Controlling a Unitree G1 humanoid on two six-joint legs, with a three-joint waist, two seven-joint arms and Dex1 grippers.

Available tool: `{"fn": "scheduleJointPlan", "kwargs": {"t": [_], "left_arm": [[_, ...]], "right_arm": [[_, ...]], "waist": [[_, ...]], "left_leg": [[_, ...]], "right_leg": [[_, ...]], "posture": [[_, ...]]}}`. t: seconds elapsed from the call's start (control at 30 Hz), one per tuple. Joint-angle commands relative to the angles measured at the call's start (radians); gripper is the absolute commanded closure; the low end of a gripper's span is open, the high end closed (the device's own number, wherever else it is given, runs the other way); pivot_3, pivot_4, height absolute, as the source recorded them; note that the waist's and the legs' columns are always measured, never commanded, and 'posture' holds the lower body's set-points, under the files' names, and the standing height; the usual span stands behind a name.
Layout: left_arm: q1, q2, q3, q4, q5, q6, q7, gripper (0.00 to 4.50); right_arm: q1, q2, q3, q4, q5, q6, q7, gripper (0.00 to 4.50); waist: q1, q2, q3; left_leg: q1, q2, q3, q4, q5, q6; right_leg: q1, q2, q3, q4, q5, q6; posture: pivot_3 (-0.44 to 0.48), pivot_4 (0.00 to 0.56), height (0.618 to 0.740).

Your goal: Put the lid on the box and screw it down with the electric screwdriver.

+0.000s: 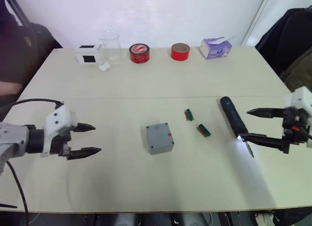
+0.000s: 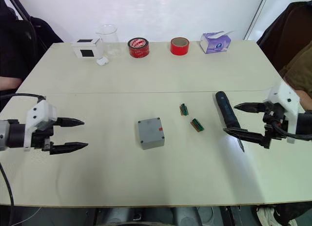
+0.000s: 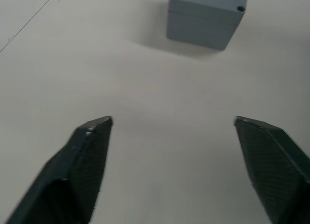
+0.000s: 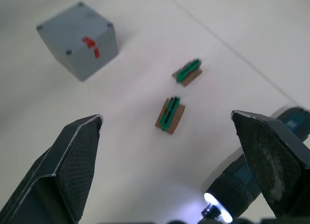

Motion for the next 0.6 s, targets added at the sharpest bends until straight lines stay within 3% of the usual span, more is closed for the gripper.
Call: {"fn": "scheduleJointPlan", "kwargs": {"t": [0.03,0.23,0.37,0.6], "left_arm": [[0.004,0.018,0.087,-0.028,-0.046,0.041,-0.009,0.10],[-0.003,0.016,0.103,-0.035,-0.057,0.052,-0.002,0.10],[-0.026,0.011,0.085,-0.044,-0.072,0.063,0.017,0.10],[-0.037,0.014,0.077,-0.048,-0.086,0.070,0.025,0.10]], "right_arm": [[0.022,-0.025,-0.056,0.018,0.008,-0.030,0.044,0.00],[0.038,-0.085,-0.047,0.069,0.001,-0.036,0.101,0.00],[0.024,-0.085,-0.023,0.088,-0.008,-0.062,0.098,0.00],[0.034,-0.079,-0.019,0.058,0.000,-0.054,0.085,0.00]], "waist": [[0.000,0.000,0.000],[0.000,0.000,0.000],[0.000,-0.001,0.001],[0.000,-0.001,0.001]], "left_leg": [[0.000,0.000,0.000,0.000,0.000,0.000],[0.003,0.000,0.000,0.000,0.000,0.000],[0.011,0.000,0.000,-0.001,0.000,0.000],[0.012,0.000,0.000,-0.001,0.000,0.000]], "right_leg": [[0.000,0.000,0.000,0.000,0.000,0.000],[0.003,0.000,0.000,0.000,0.000,0.000],[0.011,-0.001,0.000,-0.001,0.000,0.000],[0.011,-0.001,0.000,-0.001,0.000,0.000]], "posture": [[0.000,0.150,0.740],[0.000,0.150,0.740],[0.000,0.150,0.740],[0.000,0.150,0.740]]}}
